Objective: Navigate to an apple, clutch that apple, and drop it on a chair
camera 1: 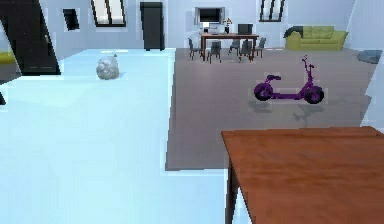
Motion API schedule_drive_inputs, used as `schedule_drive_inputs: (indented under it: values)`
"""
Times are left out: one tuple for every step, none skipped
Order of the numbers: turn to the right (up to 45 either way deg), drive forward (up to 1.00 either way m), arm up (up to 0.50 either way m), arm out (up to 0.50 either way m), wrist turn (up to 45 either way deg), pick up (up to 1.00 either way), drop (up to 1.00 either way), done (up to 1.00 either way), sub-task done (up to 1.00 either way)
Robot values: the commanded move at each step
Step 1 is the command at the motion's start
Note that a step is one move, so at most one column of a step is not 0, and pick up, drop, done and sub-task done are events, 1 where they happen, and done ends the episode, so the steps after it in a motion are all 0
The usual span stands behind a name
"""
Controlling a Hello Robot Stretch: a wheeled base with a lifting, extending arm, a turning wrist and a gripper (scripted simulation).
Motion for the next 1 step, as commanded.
schedule_drive_inputs:
  values:
    - [0.0,0.00,0.00,-0.48,0.0,0.00,0.00,0.00,0.00]
